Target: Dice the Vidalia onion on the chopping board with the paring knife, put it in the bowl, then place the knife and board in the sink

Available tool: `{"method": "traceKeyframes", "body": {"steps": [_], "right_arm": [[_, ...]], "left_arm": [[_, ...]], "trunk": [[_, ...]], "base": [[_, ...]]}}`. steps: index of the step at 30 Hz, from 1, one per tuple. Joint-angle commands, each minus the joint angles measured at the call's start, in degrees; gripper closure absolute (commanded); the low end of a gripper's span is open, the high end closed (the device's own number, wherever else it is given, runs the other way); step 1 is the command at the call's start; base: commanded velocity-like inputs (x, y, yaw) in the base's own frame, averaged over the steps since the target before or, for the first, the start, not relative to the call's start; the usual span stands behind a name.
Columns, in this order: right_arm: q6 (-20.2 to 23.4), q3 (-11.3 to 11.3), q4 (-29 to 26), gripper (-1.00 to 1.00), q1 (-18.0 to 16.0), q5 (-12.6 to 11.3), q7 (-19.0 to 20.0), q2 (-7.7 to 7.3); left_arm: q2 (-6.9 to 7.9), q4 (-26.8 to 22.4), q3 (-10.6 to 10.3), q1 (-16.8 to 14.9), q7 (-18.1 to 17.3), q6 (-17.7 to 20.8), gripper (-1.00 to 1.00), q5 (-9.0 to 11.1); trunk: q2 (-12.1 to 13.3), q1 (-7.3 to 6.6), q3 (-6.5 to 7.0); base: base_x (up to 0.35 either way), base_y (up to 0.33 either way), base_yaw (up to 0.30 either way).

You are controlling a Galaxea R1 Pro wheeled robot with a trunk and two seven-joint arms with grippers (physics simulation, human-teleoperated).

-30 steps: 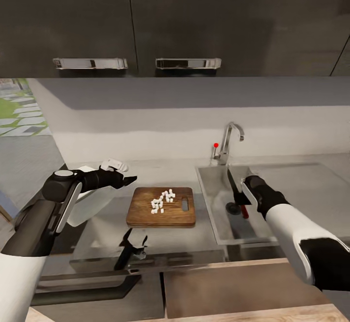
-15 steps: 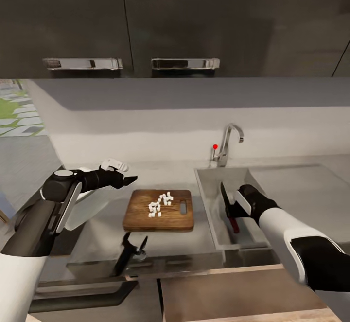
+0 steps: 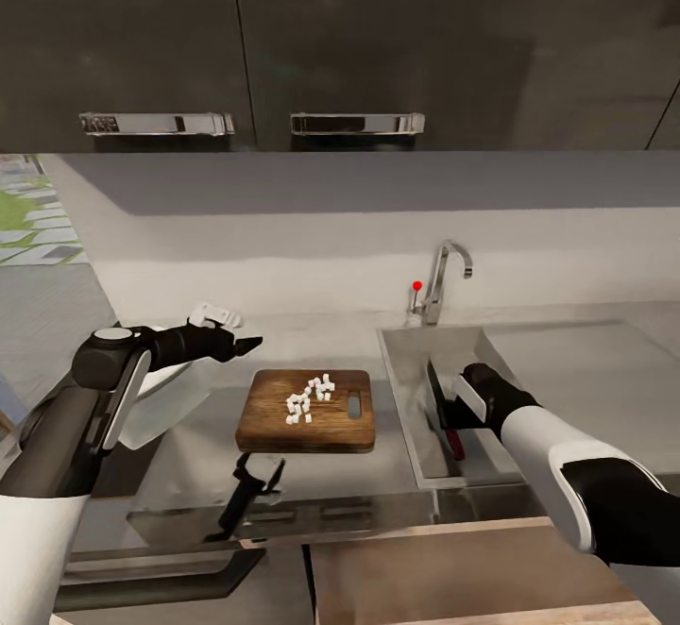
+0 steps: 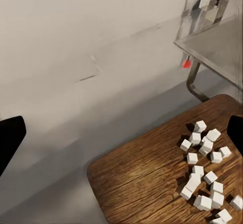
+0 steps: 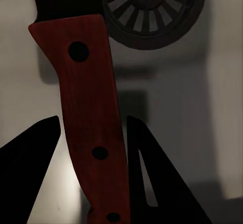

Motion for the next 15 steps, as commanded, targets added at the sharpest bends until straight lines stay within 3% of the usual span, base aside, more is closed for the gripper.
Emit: {"method": "traceKeyframes", "body": {"steps": [1,6,8,15], "right_arm": [[0.22,0.31,0.06,1.00,-0.03,-0.64,-0.44,-0.02],[0.20,0.31,0.64,1.00,-0.03,-0.64,-0.43,-0.02],[0.19,0.31,0.72,1.00,-0.03,-0.64,-0.43,-0.02],[-0.16,0.31,0.74,1.00,-0.03,-0.64,-0.44,-0.02]], "left_arm": [[0.04,-0.05,0.00,-0.06,-1.21,0.33,-1.00,-0.02],[0.09,-0.06,0.82,-0.06,-6.45,0.27,-1.00,-0.02],[0.10,-0.06,2.68,-0.06,-7.78,0.25,-1.00,-0.02],[0.10,0.00,3.05,-0.06,-7.98,0.25,-1.00,-0.02]], "trunk": [[-0.06,0.01,-0.08],[-0.06,0.01,-0.08],[-0.06,0.01,-0.08],[-0.06,0.01,-0.08]], "base": [[0.000,0.000,0.000],[0.000,0.000,0.000],[0.000,0.000,0.000],[0.000,-0.037,0.000]]}}
